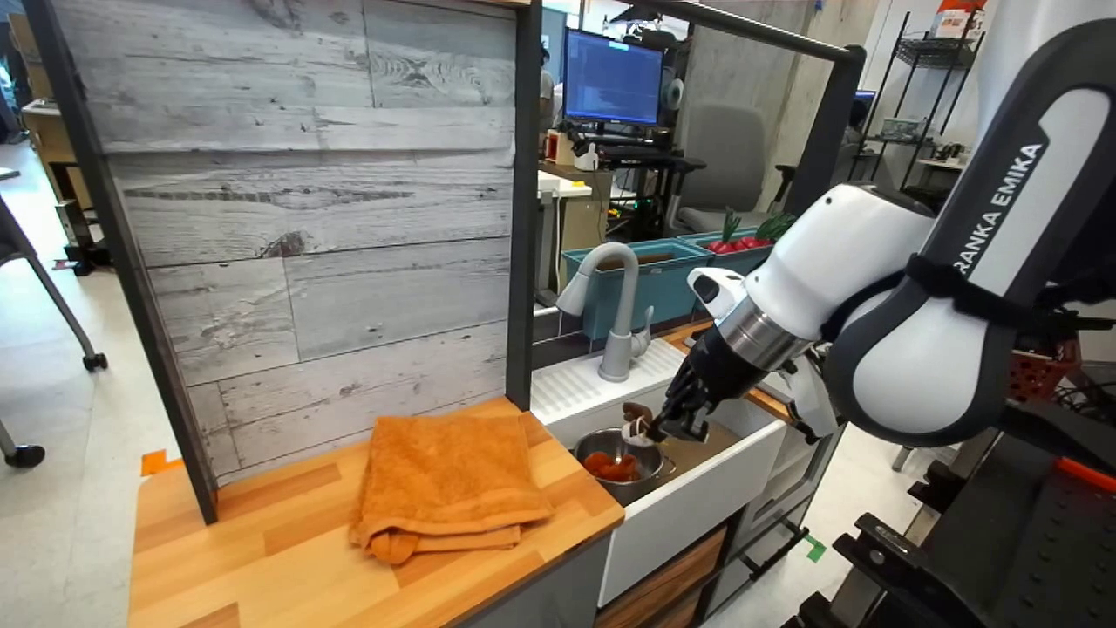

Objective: Wipe the left side of the counter with the orange towel, place the plush toys on the stove inside the silver pot in the sink

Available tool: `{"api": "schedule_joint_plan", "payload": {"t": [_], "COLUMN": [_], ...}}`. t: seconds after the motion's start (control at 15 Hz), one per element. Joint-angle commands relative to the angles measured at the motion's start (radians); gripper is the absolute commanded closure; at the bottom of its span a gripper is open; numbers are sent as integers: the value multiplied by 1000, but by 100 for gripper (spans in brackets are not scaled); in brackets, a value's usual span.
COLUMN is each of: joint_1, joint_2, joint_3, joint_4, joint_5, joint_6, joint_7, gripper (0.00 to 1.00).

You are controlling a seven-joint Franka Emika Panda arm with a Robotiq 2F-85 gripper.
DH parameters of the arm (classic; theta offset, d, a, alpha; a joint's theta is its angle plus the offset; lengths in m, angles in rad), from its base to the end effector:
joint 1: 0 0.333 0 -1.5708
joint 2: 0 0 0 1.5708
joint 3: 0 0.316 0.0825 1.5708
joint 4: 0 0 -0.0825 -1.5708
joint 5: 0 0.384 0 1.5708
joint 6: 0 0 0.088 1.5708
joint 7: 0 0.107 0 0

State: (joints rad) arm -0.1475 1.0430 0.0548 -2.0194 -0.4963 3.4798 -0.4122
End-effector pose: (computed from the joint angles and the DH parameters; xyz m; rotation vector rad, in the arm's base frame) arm 0.5418 0.0083 -0.0153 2.8309 1.1738 0.6707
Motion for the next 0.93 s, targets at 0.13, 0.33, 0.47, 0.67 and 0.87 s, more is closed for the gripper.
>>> {"api": "schedule_joint_plan", "payload": {"t": [0.13,0.33,0.47,0.67,0.87], "joint_1": [125,122,128,127,127], "joint_2": [42,28,35,39,39], "joint_3": [-65,-60,-67,-70,-70], "joint_4": [119,105,115,118,118], "joint_5": [90,83,84,84,84], "joint_6": [-19,-34,-34,-34,-34], "joint_7": [36,36,38,38,38], "gripper": [99,89,74,72,47]}}
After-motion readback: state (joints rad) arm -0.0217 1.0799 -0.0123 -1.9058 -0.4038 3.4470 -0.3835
